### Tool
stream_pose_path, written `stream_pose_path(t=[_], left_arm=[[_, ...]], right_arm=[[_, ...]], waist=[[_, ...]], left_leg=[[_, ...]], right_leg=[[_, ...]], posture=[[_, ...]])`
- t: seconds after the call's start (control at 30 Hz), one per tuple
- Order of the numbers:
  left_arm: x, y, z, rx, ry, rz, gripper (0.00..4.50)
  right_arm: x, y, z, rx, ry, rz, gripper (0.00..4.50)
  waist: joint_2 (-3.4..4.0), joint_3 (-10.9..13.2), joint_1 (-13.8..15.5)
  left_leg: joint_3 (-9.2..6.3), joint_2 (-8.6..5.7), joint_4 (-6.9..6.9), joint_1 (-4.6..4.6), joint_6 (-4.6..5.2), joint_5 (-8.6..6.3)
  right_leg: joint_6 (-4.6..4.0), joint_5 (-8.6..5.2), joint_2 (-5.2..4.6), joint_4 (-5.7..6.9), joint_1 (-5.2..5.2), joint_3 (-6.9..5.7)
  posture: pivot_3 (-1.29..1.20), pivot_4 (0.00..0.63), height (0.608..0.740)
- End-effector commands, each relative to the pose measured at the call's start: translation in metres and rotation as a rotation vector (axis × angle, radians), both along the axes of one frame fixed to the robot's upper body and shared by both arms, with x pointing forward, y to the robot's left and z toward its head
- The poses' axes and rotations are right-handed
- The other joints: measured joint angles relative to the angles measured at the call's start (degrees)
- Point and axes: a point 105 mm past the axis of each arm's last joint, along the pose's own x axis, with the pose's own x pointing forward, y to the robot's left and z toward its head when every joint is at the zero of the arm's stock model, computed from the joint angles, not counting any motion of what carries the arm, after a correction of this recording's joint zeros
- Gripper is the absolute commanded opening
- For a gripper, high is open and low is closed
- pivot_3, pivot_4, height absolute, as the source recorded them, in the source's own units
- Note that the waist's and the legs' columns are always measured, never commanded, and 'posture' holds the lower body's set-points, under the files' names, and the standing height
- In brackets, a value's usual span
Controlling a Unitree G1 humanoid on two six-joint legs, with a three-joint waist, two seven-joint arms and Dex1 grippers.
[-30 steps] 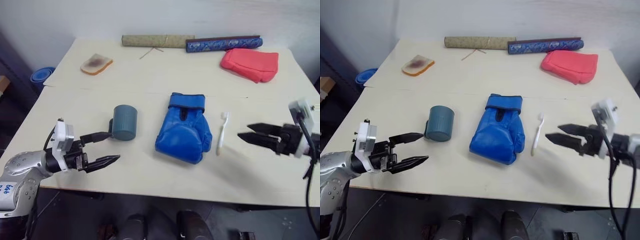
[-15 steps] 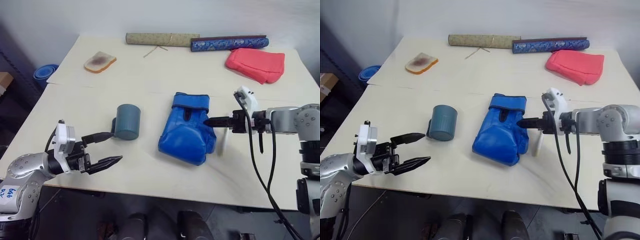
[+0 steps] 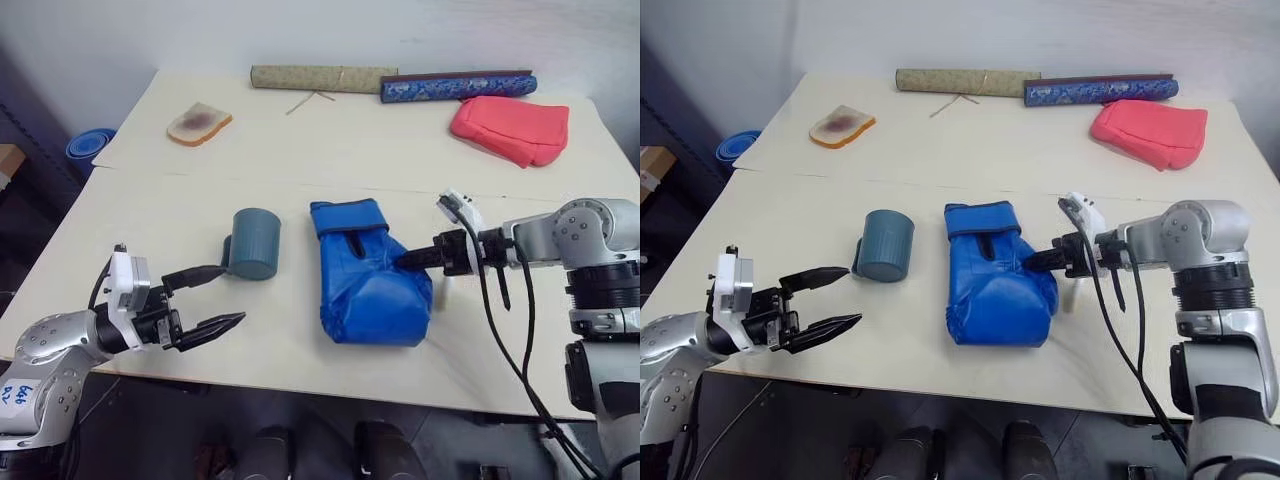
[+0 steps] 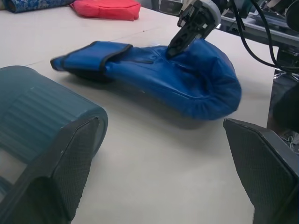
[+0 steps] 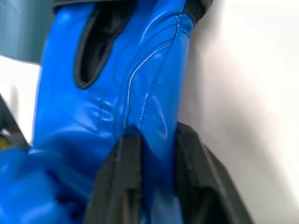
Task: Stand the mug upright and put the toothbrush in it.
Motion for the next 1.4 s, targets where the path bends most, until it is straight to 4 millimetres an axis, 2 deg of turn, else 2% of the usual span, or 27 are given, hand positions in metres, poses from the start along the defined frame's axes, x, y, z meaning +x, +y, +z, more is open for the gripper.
stream_pose_path(t=[0.03,0.2,0.27,0.33,0.4,0.47,0.53,0.6,0.67,0.73,0.8,0.9,1.0,1.03,1.07,1.1,1.17,1.3,1.4], left_arm=[[-0.001,-0.001,0.008,0.008,-0.048,0.002,4.5],[0.001,-0.001,0.007,0.006,-0.048,0.003,4.5],[0.003,-0.001,0.007,0.007,-0.049,0.001,4.5],[0.005,-0.001,0.007,0.007,-0.048,-0.003,4.5],[0.007,-0.002,0.006,0.007,-0.047,-0.009,4.5],[0.008,-0.002,0.006,0.007,-0.046,-0.013,4.5],[0.008,-0.003,0.006,0.007,-0.046,-0.015,4.5],[0.009,-0.003,0.005,0.007,-0.046,-0.016,4.5],[0.009,-0.005,0.004,0.003,-0.044,-0.016,4.5],[0.009,-0.007,0.003,0.002,-0.04,-0.025,4.5],[0.01,-0.009,0.003,0.002,-0.04,-0.031,4.5],[0.015,-0.007,0.007,0.004,-0.046,-0.033,4.5],[0.019,-0.006,0.007,0.007,-0.045,-0.037,4.5],[0.02,-0.006,0.007,0.007,-0.044,-0.04,4.5],[0.02,-0.007,0.007,0.006,-0.043,-0.045,4.5],[0.021,-0.008,0.006,0.005,-0.042,-0.049,4.5],[0.021,-0.009,0.006,0.003,-0.04,-0.054,4.5],[0.025,-0.004,0.003,0.035,-0.056,-0.038,4.5],[0.023,0.005,-0.001,0.052,-0.024,-0.042,4.5]], right_arm=[[-0.009,-0.006,0.059,0.203,-0.156,0.04,0.23],[-0.006,-0.067,0.09,0.178,-0.285,-0.194,0.23],[-0.005,-0.12,0.093,0.076,-0.327,-0.397,0.23],[-0.013,-0.171,0.085,-0.064,-0.338,-0.54,0.23],[-0.026,-0.219,0.066,-0.223,-0.316,-0.649,0.23],[-0.038,-0.253,0.052,-0.331,-0.297,-0.724,0.23],[-0.045,-0.288,0.048,-0.382,-0.32,-0.904,0.23],[-0.052,-0.309,0.04,-0.364,-0.295,-1.049,0.23],[-0.055,-0.314,0.023,-0.352,-0.246,-1.088,0.23],[-0.059,-0.319,0.008,-0.414,-0.222,-1.094,0.96],[-0.062,-0.328,0.005,-0.464,-0.233,-1.139,1.53],[-0.066,-0.334,0.02,-0.556,-0.33,-1.067,2.59],[-0.072,-0.334,0.031,-0.716,-0.422,-0.897,3.56],[-0.072,-0.334,0.039,-0.748,-0.487,-0.861,3.93],[-0.071,-0.332,0.057,-0.776,-0.638,-0.826,4.19],[-0.07,-0.328,0.075,-0.763,-0.779,-0.809,4.45],[-0.074,-0.318,0.103,-0.708,-1.014,-0.773,4.45],[-0.065,-0.27,0.1,-0.524,-1.013,-0.486,4.45],[-0.059,-0.219,0.09,-0.428,-0.9,-0.258,4.45]], waist=[[0.0,0.0,0.11],[0.0,0.0,0.8],[0.0,0.0,0.95],[0.0,0.0,1.21],[0.0,0.0,1.37],[0.0,0.0,0.77],[0.07,0.05,0.06],[0.22,0.13,-0.69],[0.26,0.16,-1.22],[0.27,0.16,-1.37],[0.27,0.16,-1.31],[0.35,0.19,-1.0],[0.4,0.18,-0.81],[0.43,0.18,-0.78],[0.44,0.18,-0.79],[0.43,0.18,-0.8],[0.48,0.2,-0.94],[0.46,0.23,-1.15],[0.47,0.23,-1.12]], left_leg=[[-0.02,0.0,0.0,-0.01,0.0,0.0],[-0.06,-0.03,-0.02,-0.03,0.01,0.0],[-0.08,-0.07,-0.01,-0.05,0.05,-0.03],[-0.06,-0.17,-0.02,-0.06,0.11,-0.06],[-0.01,-0.25,-0.06,-0.06,0.22,-0.11],[0.17,-0.25,-0.07,-0.02,0.3,-0.16],[0.39,-0.25,-0.06,0.06,0.35,-0.14],[0.77,-0.22,-0.06,0.18,0.41,-0.11],[0.97,-0.2,-0.04,0.35,0.42,-0.09],[1.26,0.03,-0.04,0.46,0.36,-0.07],[1.32,0.12,-0.03,0.55,0.3,-0.06],[1.34,0.12,-0.01,0.55,0.27,-0.06],[1.34,0.11,-0.01,0.51,0.28,-0.07],[1.3,0.09,-0.01,0.47,0.29,-0.08],[1.28,0.08,-0.01,0.46,0.3,-0.08],[1.28,0.09,-0.02,0.44,0.31,-0.1],[1.33,0.08,-0.03,0.42,0.33,-0.11],[1.36,0.17,-0.02,0.52,0.29,-0.13],[1.36,0.3,0.04,0.56,0.25,-0.14]], right_leg=[[0.0,0.0,0.0,-0.01,0.0,-0.02],[0.0,0.0,-0.01,-0.02,0.01,-0.08],[0.0,0.0,-0.04,-0.05,0.03,-0.09],[0.0,0.0,-0.08,-0.08,0.04,-0.09],[0.0,0.0,-0.02,-0.11,0.03,-0.1],[0.01,0.0,0.06,-0.1,0.04,-0.08],[0.08,0.04,0.08,-0.09,0.04,-0.18],[0.24,0.12,0.02,-0.1,0.03,-0.18],[0.25,0.12,0.02,-0.15,0.04,-0.11],[0.26,0.13,0.16,-0.18,0.04,-0.09],[0.26,0.13,0.27,-0.15,0.04,-0.01],[0.26,0.13,0.29,-0.1,-0.01,0.11],[0.29,0.14,0.29,-0.11,-0.03,0.16],[0.29,0.15,0.27,-0.12,-0.04,0.14],[0.29,0.15,0.26,-0.09,-0.04,0.14],[0.29,0.15,0.26,-0.08,-0.05,0.13],[0.37,0.19,0.27,-0.09,-0.05,0.07],[0.43,0.22,0.39,-0.21,0.03,0.1],[0.43,0.23,0.46,-0.15,0.05,0.17]], posture=[[0.0,0.15,0.74],[0.0,0.15,0.74],[0.0,0.15,0.74],[0.0,0.15,0.74],[0.0,0.15,0.74],[0.0,0.15,0.74],[0.0,0.15,0.74],[0.0,0.15,0.74],[0.0,0.15,0.74],[0.0,0.15,0.74],[0.0,0.15,0.74],[0.0,0.15,0.74],[0.0,0.15,0.74],[0.0,0.15,0.74],[0.0,0.15,0.74],[0.0,0.15,0.74],[0.0,0.15,0.74],[0.0,0.15,0.74],[0.0,0.15,0.74]])
